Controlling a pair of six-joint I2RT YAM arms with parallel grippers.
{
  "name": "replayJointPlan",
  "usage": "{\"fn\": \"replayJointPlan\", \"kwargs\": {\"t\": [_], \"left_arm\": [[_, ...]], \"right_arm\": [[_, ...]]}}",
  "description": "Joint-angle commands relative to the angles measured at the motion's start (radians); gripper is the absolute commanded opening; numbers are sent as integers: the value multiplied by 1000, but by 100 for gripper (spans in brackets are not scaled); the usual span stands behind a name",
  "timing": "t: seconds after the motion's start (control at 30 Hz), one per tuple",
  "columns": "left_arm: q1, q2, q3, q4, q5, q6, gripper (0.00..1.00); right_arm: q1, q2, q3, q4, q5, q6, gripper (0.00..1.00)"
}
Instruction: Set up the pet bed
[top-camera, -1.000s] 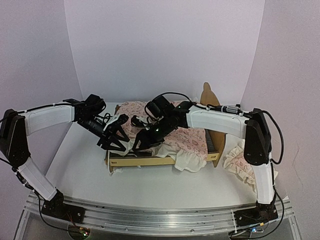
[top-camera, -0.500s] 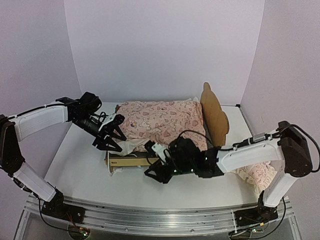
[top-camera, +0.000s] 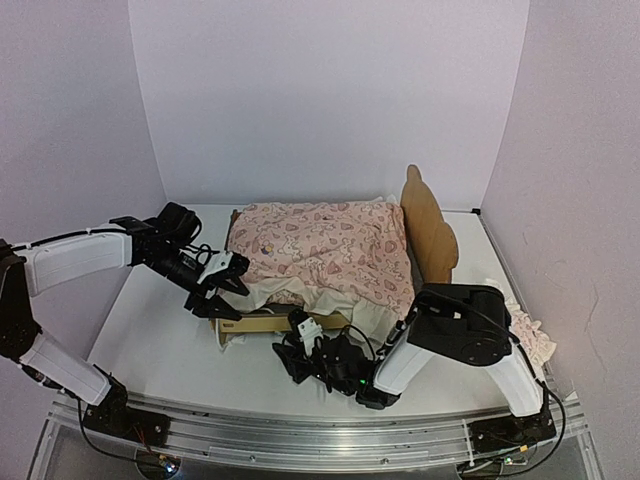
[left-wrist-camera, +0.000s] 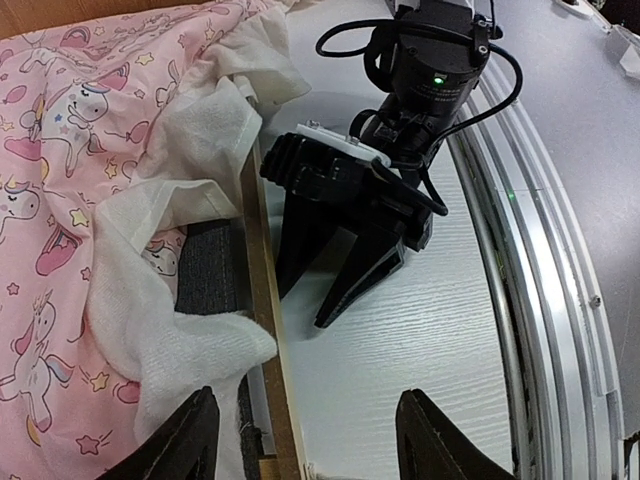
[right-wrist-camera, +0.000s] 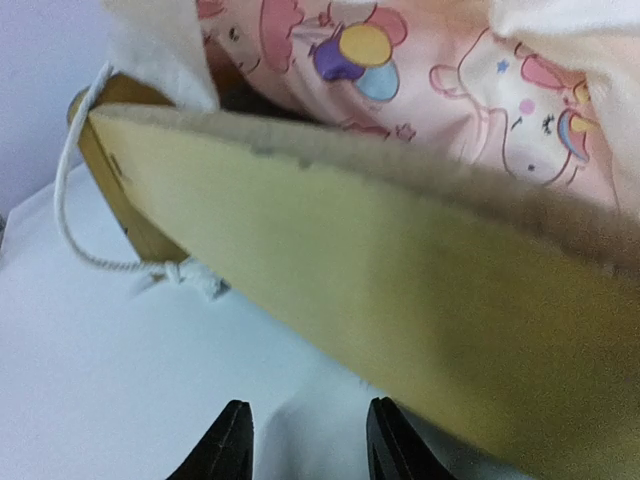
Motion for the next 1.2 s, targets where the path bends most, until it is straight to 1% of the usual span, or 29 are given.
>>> {"fn": "replayJointPlan", "kwargs": {"t": [0.0, 0.1, 0.17, 0.3, 0.43, 0.5, 0.57, 0.63, 0.77, 0.8, 1.0, 1.17], "left_arm": [[-5, 6, -10, 76, -33, -13, 62], [-5, 2, -15, 77, -21, -21, 62], [-5, 0, -17, 76, -17, -29, 62], [-5, -3, -17, 67, -14, -18, 62], [-6, 12, -17, 91, -27, -38, 62], [-6, 25, -19, 119, -49, -63, 62], [-5, 38, -19, 144, -80, -78, 61], [-5, 53, -9, 159, -97, -88, 61], [-5, 87, 20, 153, -115, -78, 62], [-5, 97, 26, 153, -128, -64, 62], [-5, 195, 77, 188, -208, 52, 69], [-6, 287, 139, 202, -288, 112, 70]], "right_arm": [[-2, 85, 91, 158, 145, -11, 42], [-2, 138, 142, 158, 197, -6, 42], [-2, 163, 163, 157, 239, -12, 39], [-3, 204, 217, 152, 297, -72, 35], [-4, 241, 280, 129, 317, -95, 38], [-5, 252, 300, 106, 337, -99, 38], [-8, 264, 323, 91, 357, -105, 34], [-12, 277, 352, 71, 369, -118, 27], [-22, 296, 390, 37, 355, -122, 4], [-23, 294, 389, 34, 348, -126, 1], [-23, 258, 349, 21, 285, -141, 0], [-23, 228, 319, 21, 247, -146, 0]]}}
